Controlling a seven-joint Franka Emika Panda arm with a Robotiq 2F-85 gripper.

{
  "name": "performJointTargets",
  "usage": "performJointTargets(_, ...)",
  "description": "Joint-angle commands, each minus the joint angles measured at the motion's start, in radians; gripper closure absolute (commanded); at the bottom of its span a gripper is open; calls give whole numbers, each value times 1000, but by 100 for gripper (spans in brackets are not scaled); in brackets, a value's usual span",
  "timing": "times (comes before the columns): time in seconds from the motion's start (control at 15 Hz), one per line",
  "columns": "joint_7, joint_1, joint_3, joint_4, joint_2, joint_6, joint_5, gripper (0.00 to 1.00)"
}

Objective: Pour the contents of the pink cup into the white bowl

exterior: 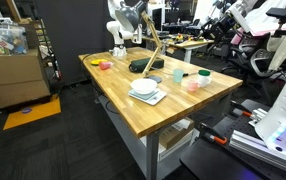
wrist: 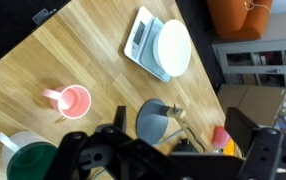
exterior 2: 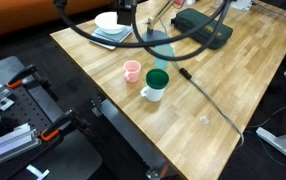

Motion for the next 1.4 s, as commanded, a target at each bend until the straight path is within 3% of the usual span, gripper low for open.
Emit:
performJointTargets(0.0,-3,-51,-13,-9,25,-2,133,0)
performJointTargets(0.2,12,-82,-11,-42,45,5,195,0)
performJointTargets(0.27,2,-85,1,-28,39,-4,153,0)
performJointTargets(0.87,9,-92,-4,-35,60,-23,184,0)
performJointTargets(1.33,46,-142,-35,12,254,-191,400,0)
